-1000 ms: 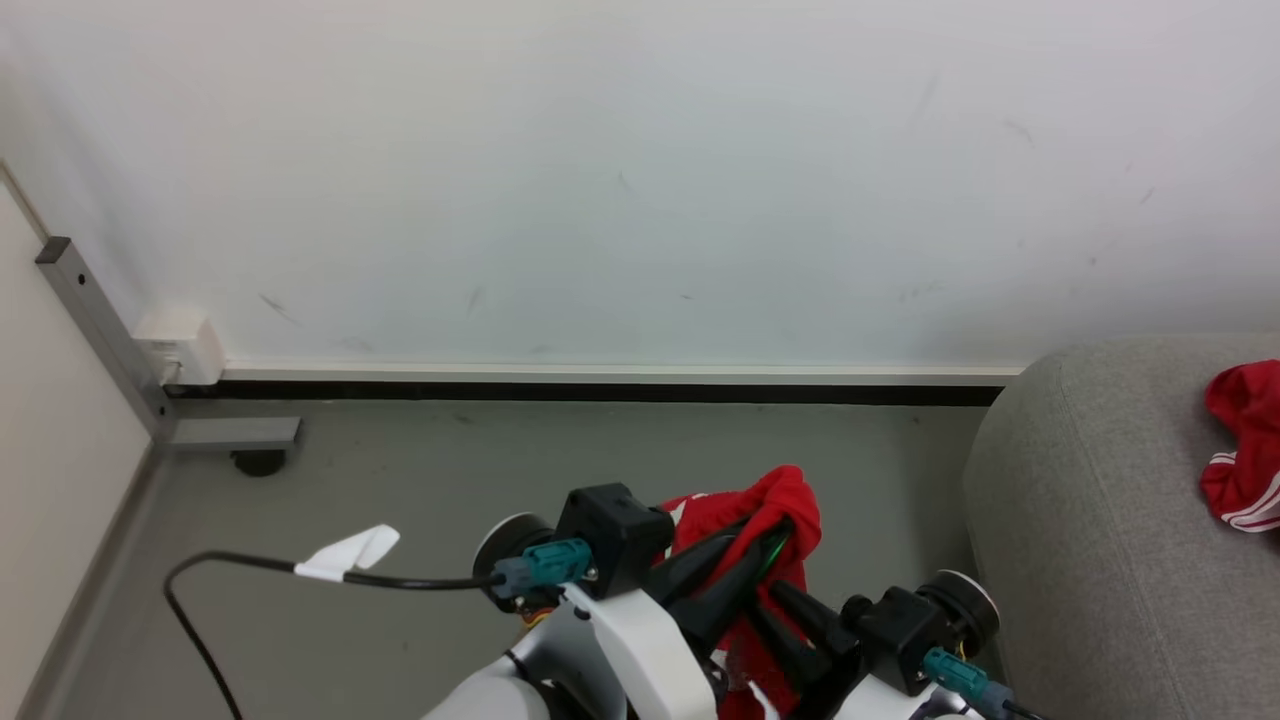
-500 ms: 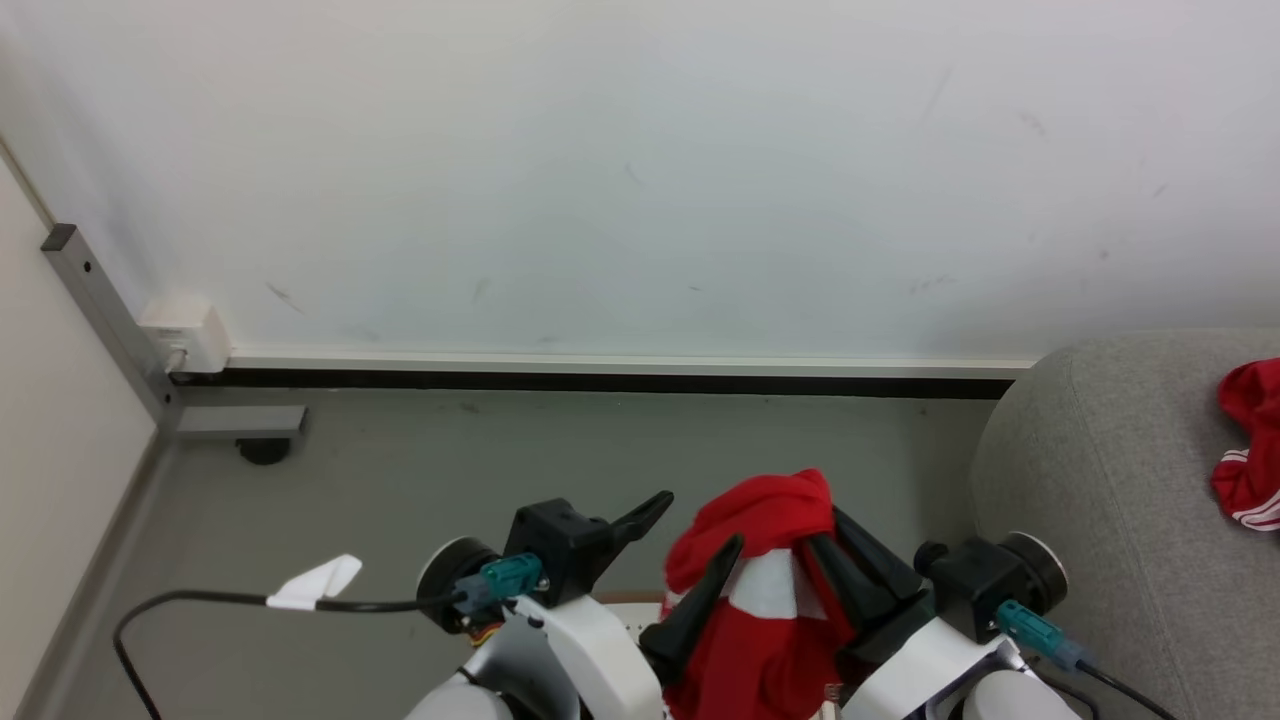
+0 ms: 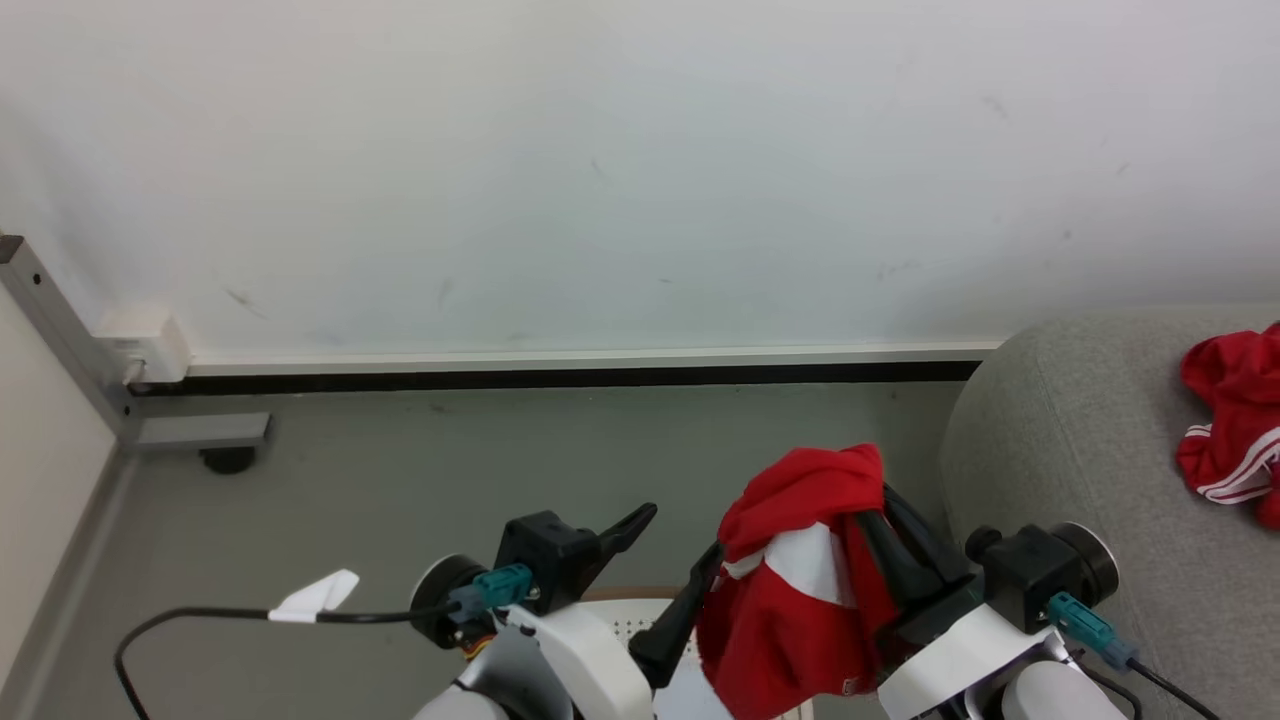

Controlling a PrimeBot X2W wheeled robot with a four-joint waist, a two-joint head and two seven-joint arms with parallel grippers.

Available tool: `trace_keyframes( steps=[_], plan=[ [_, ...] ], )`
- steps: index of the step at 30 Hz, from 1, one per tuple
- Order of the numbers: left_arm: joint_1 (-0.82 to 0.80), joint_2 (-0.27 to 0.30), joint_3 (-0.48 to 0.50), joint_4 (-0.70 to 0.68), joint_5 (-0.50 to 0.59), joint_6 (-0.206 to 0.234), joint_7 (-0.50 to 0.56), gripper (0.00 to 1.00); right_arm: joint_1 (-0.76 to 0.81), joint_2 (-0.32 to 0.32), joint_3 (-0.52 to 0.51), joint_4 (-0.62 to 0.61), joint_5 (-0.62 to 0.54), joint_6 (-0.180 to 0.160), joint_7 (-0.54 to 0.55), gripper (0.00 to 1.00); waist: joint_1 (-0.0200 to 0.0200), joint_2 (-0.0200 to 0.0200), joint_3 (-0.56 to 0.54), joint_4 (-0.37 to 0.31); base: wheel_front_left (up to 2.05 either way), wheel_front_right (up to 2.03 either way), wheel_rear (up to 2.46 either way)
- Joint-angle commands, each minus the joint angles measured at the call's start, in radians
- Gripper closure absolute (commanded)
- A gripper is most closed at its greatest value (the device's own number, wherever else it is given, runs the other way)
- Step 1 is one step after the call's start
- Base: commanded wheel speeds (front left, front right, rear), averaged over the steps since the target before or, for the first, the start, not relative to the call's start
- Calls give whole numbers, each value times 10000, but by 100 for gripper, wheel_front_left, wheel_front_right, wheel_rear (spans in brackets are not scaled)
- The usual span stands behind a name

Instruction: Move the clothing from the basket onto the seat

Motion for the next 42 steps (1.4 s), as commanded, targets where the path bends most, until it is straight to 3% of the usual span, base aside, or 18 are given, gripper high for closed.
trace_keyframes(
  steps=[1, 9, 22, 29, 37, 42],
  plan=[
    [88, -11, 21, 10, -83, -7, -100, 0, 107, -61, -64, -77, -71, -22, 3, 100, 0, -1, 35, -130, 0, 0, 0],
    [104, -45, -64, -125, -105, 7, -172, 0, 182, -173, -364, -464, -205, -22, 3, 100, 0, -1, 286, -1019, 0, 0, 0],
    [-38, -121, -200, -384, -34, -6, -316, 0, 372, -305, -945, -1402, -316, -22, 3, 100, 0, -1, 975, -3245, 0, 0, 0],
    [-219, -147, -414, -640, 89, -126, -266, 0, 634, -476, -1611, -2066, -454, -22, 3, 100, 0, -1, 1429, -4059, 0, 0, 0],
    [-393, -50, -495, -1012, 186, -181, -164, 0, 870, -365, -2358, -2815, -402, -22, 3, 100, 0, -1, 1967, -4336, 0, 0, 0],
    [-664, 173, -524, -1418, 291, -318, -24, 0, 75, 2, -3160, -2941, -338, -22, 3, 100, 0, -1, 2807, -4245, 0, 0, 0]
  ],
)
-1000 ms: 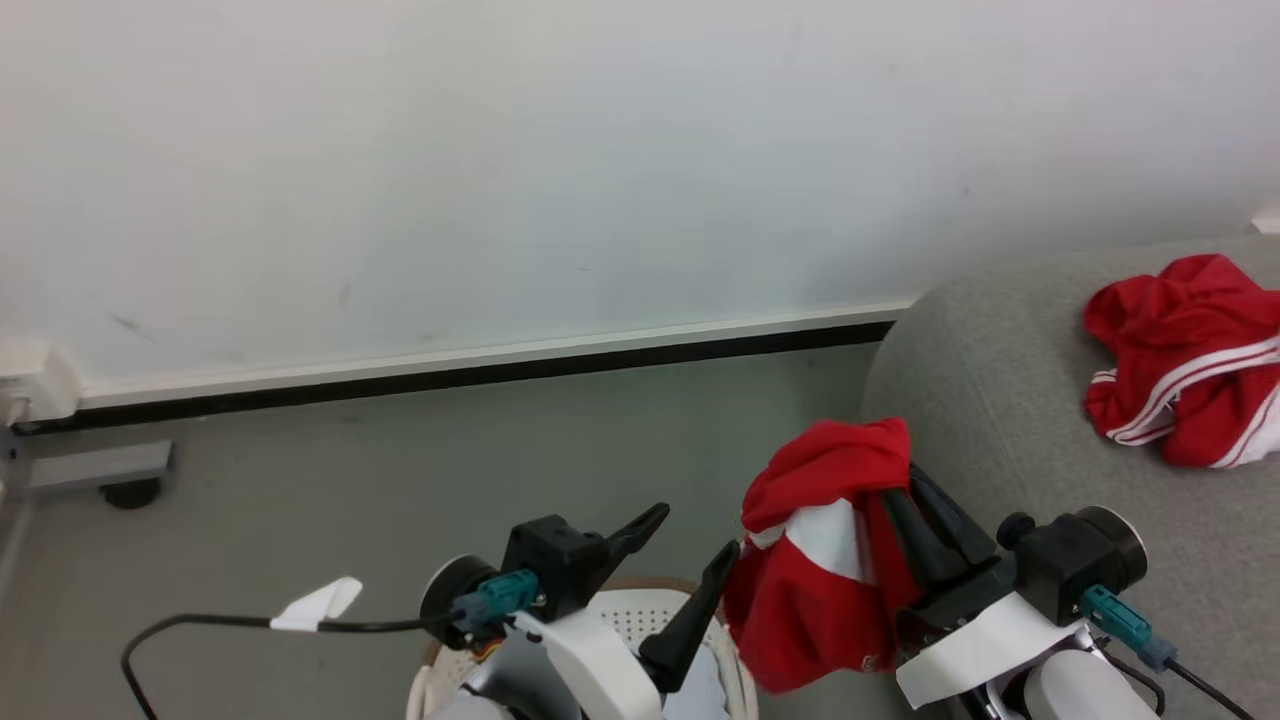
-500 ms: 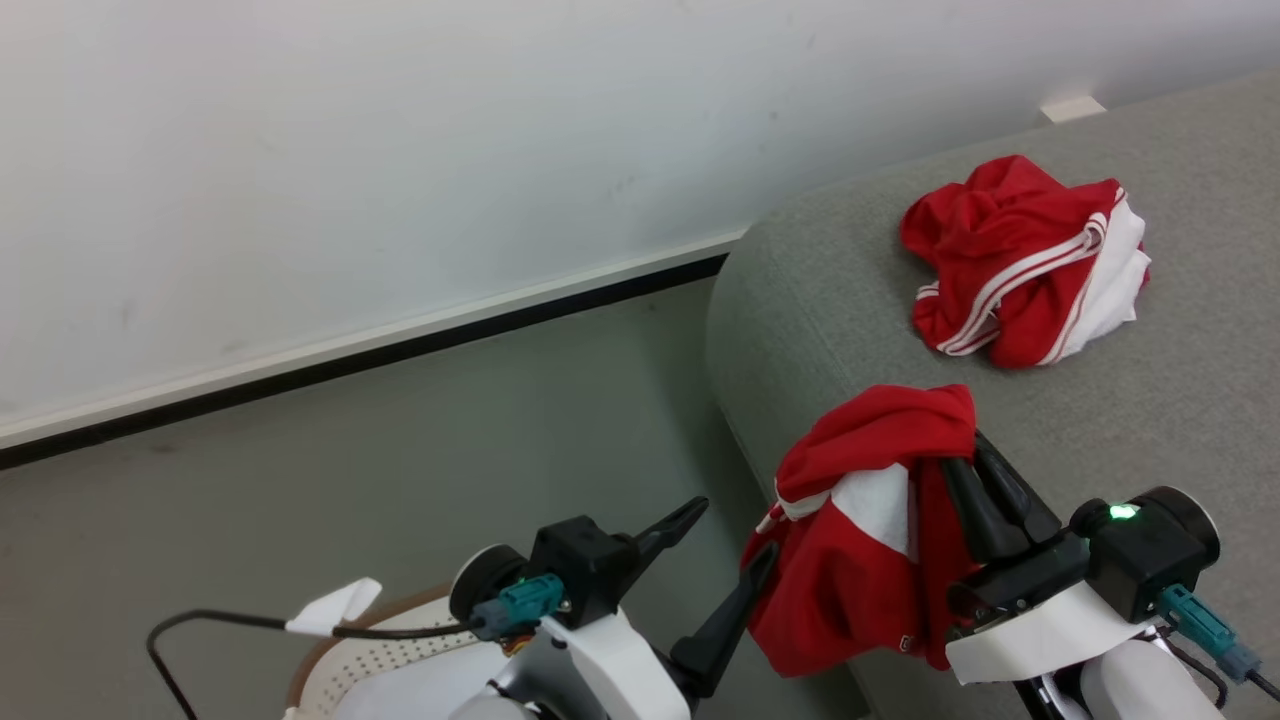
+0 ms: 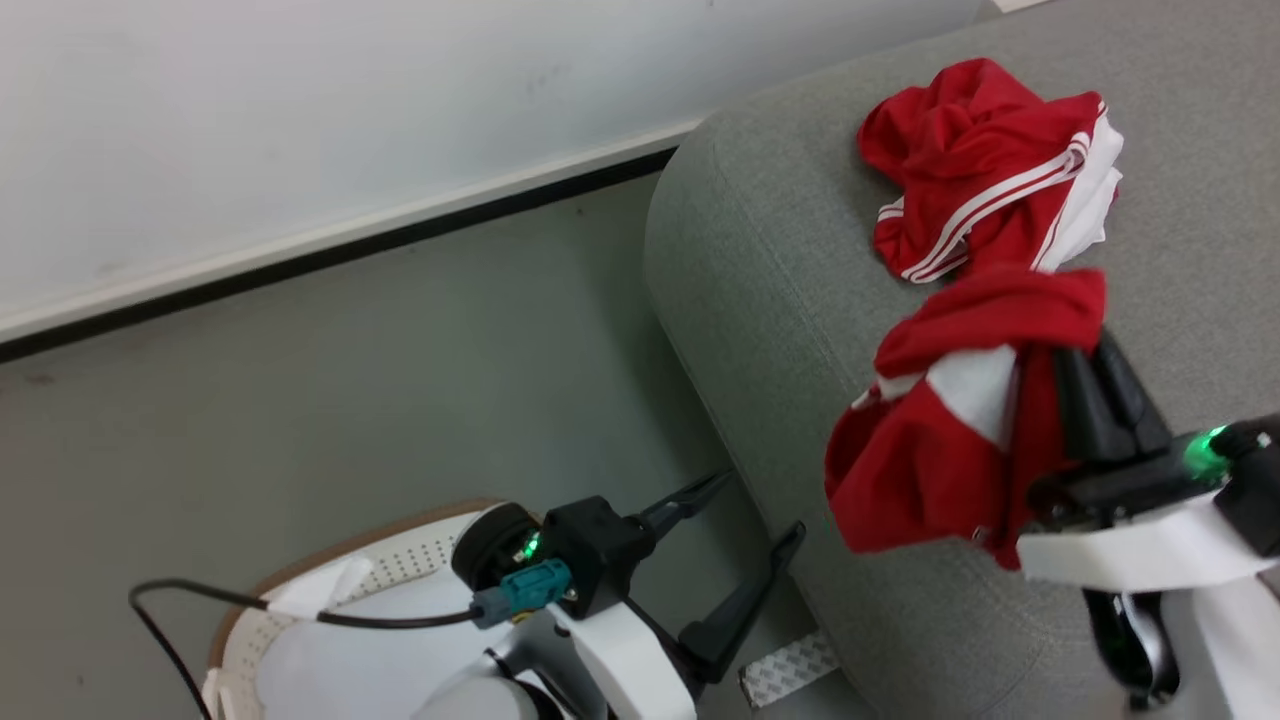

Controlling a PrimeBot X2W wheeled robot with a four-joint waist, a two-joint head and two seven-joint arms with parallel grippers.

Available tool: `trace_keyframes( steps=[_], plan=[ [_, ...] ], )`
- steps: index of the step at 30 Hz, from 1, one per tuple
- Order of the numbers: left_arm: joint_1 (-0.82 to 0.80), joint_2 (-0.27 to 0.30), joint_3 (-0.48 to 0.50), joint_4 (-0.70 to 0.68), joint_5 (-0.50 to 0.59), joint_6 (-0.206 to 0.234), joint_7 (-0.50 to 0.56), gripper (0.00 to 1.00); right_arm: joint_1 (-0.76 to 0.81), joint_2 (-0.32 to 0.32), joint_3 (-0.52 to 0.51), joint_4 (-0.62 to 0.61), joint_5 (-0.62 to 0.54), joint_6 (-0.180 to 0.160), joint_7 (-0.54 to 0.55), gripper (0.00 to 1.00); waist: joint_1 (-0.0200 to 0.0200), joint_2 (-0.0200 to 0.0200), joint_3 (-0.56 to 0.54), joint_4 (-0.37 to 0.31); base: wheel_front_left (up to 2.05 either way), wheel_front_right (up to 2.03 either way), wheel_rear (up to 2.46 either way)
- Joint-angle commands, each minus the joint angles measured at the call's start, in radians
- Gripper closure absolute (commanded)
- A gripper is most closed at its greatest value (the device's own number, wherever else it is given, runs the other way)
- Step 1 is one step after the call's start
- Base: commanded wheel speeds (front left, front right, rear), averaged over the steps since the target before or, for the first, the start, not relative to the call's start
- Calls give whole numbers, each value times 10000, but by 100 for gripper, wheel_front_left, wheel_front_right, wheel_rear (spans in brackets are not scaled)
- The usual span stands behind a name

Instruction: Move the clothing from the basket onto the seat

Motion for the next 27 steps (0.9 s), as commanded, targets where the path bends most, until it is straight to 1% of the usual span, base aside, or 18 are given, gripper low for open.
trace_keyframes(
  steps=[1, 4, 6, 8, 13, 17, 20, 22, 27],
  plan=[
    [-112, 147, 41, -29, 131, -26, 22, 0, -257, 11, -119, -20, 53, -22, 3, 100, -1, -1, 489, 75, 0, 0, 0],
    [-409, 313, 62, -307, 280, -125, 169, 0, -1304, 15, -725, 116, 85, -22, 12, 100, -1, -1, 1174, 252, 0, 0, 0],
    [-634, 450, 133, -484, 347, -161, 260, 0, -2151, -108, -1278, 191, 1, -22, 86, 100, -1, -1, 1662, 410, 0, 0, 0],
    [-843, 568, 189, -666, 374, -202, 359, 0, -3037, -146, -1839, 347, 215, -22, 329, 100, -1, -1, 2135, 570, 0, 0, 0],
    [-1330, 810, 391, -1027, 471, -303, 534, 0, -5513, -862, -3456, 974, 16, -22, 1033, 100, -1, -1, 3187, 921, 0, 0, 0],
    [-1608, 901, 521, -1242, 538, -308, 545, 0, -7263, -1606, -5502, 2055, -672, -24, 1425, 100, -1, -1, 3868, 1202, 0, 0, 0],
    [-1720, 899, 588, -1266, 540, -328, 429, 0, -7869, -1968, -6690, 3144, -1671, -22, 1595, 100, -1, -1, 4223, 1458, 0, 0, 0],
    [-1788, 844, 589, -1232, 516, -361, 350, 0, -7936, -2026, -7425, 3761, -2244, -22, 1447, 100, -1, -1, 4399, 1635, 0, 0, 0],
    [-1750, 878, 672, -992, 445, -348, 152, 0, -7100, -1335, -8823, 5481, -3253, -22, 709, 100, -1, -1, 4630, 1903, 0, 0, 0]
  ],
)
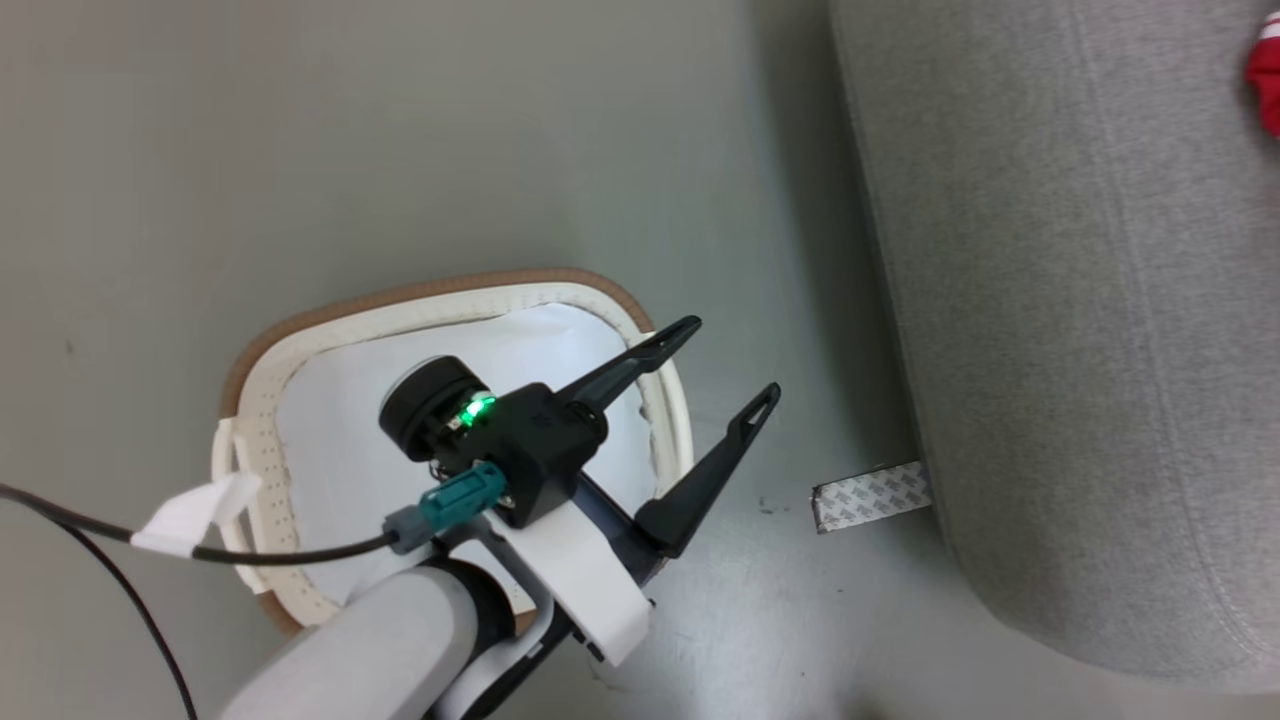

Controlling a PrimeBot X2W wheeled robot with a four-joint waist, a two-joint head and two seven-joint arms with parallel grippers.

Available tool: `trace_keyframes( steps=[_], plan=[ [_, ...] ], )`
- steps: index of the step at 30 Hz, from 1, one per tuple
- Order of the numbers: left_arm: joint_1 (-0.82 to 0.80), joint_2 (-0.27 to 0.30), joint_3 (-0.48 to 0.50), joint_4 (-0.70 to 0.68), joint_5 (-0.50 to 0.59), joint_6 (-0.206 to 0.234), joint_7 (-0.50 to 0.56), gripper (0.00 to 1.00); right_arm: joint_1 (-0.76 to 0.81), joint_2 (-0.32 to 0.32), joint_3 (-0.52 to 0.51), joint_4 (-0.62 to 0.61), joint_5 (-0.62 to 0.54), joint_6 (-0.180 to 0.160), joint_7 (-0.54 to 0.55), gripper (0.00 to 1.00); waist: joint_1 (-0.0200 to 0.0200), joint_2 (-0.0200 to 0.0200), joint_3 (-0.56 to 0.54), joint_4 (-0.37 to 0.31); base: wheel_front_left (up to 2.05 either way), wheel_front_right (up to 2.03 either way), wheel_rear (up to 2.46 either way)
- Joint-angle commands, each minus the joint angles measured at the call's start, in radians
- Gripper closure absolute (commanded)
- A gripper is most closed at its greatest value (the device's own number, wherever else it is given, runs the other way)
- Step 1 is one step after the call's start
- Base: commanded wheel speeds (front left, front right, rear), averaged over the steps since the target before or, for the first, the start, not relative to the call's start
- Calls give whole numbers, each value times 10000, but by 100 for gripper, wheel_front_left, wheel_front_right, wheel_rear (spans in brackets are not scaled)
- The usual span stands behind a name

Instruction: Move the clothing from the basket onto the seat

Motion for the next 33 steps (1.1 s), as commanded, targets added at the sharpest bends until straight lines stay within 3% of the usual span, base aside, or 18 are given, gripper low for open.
trace_keyframes(
  steps=[1, 4, 5, 8, 14, 23, 27, 33],
  plan=[
    [-3, 42, 53, 41, -43, -1, -70, 0, 167, 90, -154, 215, -53, -22, -150, 90, -3, -1, 129, 158, 0, 0, 0],
    [109, 138, 176, 226, -67, 92, -262, 0, 601, 722, -554, 1106, -97, -22, -504, 58, -3, -1, 94, 227, 0, 0, 0],
    [144, 170, 236, 284, -77, 108, -345, 0, 770, 863, -497, 1310, -121, -22, -579, 0, -3, -1, 61, 233, 0, 0, 0],
    [310, 287, 448, 483, 2, 291, -659, 0, 1271, 1355, -242, 1365, 119, -22, -705, 0, -3, -1, -142, 223, 0, 0, 0],
    [795, 382, 876, 1057, -128, 555, -1737, 0, 3369, 2054, 1078, -731, 897, -24, -701, 0, -3, -1, -943, 290, 0, 0, 0],
    [2239, -213, 1536, 3076, -783, 847, -3507, 0, 6965, 2147, 3127, -3708, 1709, -24, -703, 0, -3, -1, -3108, 1029, 0, 0, 0],
    [3178, -565, 2116, 3888, -983, 972, -3676, 0, 8274, 2146, 3945, -4465, 1971, -24, -687, 0, -3, -1, -4107, 1412, 0, 0, 0],
    [4760, -1137, 3659, 3961, -202, 781, -3674, 0, 9756, 2160, 5171, -4911, 1719, -24, -688, 0, -3, -1, -5259, 1869, 0, 0, 0]
  ],
)
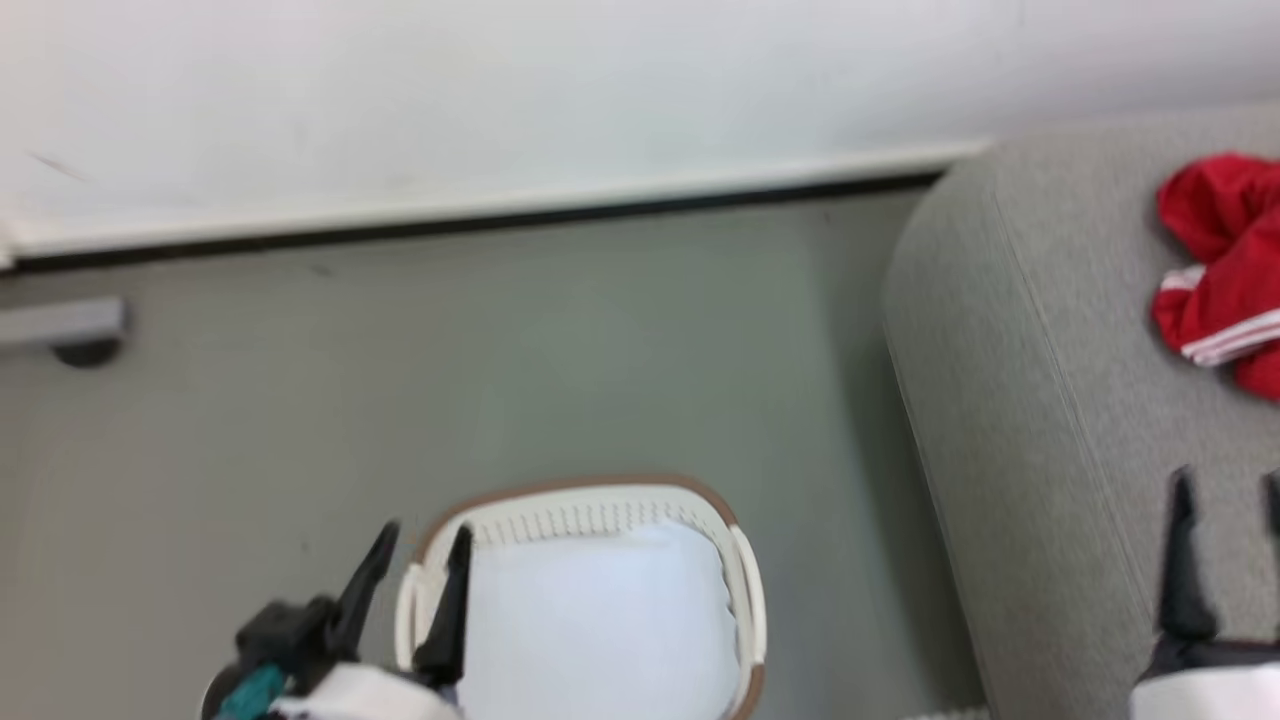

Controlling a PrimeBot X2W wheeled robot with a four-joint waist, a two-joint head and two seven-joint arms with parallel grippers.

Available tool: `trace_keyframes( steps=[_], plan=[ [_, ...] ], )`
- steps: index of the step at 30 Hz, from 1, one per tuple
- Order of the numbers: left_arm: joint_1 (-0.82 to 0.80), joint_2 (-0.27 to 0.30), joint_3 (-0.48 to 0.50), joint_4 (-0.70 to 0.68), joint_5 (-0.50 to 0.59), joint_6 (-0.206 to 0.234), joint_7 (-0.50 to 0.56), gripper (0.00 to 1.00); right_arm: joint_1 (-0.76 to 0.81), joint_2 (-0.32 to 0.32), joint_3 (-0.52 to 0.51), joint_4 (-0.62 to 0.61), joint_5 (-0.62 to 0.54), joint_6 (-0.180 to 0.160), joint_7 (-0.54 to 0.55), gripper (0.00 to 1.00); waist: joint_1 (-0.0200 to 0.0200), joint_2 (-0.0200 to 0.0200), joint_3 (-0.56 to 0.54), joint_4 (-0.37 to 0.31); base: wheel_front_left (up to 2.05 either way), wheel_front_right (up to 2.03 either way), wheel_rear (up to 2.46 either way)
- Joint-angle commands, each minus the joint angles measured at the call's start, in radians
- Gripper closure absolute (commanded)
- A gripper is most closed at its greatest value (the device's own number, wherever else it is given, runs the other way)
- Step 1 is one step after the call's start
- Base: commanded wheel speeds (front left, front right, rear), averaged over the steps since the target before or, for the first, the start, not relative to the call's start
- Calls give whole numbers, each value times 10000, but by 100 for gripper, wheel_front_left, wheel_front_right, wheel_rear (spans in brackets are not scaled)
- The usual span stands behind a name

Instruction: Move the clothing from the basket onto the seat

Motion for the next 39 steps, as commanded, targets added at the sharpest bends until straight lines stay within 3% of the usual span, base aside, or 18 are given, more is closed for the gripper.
trace_keyframes(
  steps=[1, 6, 8, 16, 24, 25, 29, 39],
  plan=[
    [633, -175, 505, -2, 445, -164, 1, 0, 548, -31, 387, -57, -230, -24, 8, 0, 3, 0, -1066, 610, 0, 0, 0],
    [1560, -702, 1340, -7, 1082, -440, -1, 0, 1274, -22, 878, 183, -309, -24, 8, 0, 3, 0, -1683, 821, 0, 0, 0],
    [2027, -1072, 1813, 79, 1489, -764, -2, 0, 1685, -21, 1110, 387, -128, -22, 8, 0, 3, 0, -2050, 971, 0, 0, 0],
    [2452, -1666, 2492, 354, 2213, -1479, -3, 0, 2119, -26, 1632, 866, 72, -24, 8, 0, 3, 0, -2410, 1143, 0, 0, 0],
    [2569, -2011, 2995, 535, 2618, -1838, -4, 0, 1893, -24, 1930, 1079, -20, -24, 8, 0, 3, 0, -2635, 1165, 0, 0, 0],
    [2483, -2043, 2985, 524, 2507, -1836, 1, 100, 1956, 11, 1931, 1047, 18, 2, 0, 100, 3, 0, -2635, 1164, 0, 0, 0],
    [2549, -2083, 2974, 843, 2369, -1837, 41, 100, 2011, 89, 1932, 1328, 137, 2, 29, 100, 3, 0, -2639, 1167, 0, 0, 0],
    [2258, -2113, 3298, 834, 522, -1898, 566, 100, 1730, 59, 1829, 1301, 2106, 0, 530, 100, 3, 0, -2615, 1188, 0, 0, 0]
  ],
)
